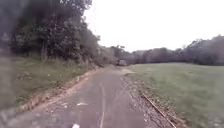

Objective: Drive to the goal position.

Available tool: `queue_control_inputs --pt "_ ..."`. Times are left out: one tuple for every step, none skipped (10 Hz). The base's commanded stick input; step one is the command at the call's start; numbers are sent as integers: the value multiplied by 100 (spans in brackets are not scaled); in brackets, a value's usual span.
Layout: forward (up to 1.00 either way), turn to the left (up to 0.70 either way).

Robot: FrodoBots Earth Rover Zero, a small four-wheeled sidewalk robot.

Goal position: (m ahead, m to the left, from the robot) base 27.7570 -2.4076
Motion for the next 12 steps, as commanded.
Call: queue_control_inputs --pt "70 0" --pt "70 0" --pt "70 0" --pt "70 0" --pt "70 0" --pt "70 0" --pt "70 0" --pt "70 0" --pt "70 0" --pt "70 0" --pt "70 0" --pt "70 0"
